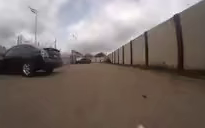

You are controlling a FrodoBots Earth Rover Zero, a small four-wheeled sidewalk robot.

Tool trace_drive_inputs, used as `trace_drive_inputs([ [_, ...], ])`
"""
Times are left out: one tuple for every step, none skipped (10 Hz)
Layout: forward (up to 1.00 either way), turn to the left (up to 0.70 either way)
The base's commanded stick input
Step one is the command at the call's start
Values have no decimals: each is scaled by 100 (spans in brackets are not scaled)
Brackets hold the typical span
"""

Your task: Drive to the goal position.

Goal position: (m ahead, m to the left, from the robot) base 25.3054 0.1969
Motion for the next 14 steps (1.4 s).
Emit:
trace_drive_inputs([
  [70, 0],
  [70, 0],
  [70, 0],
  [70, 0],
  [70, 0],
  [70, 0],
  [70, 0],
  [70, 0],
  [70, 0],
  [70, 0],
  [70, 0],
  [70, 0],
  [70, 0],
  [70, 0],
])
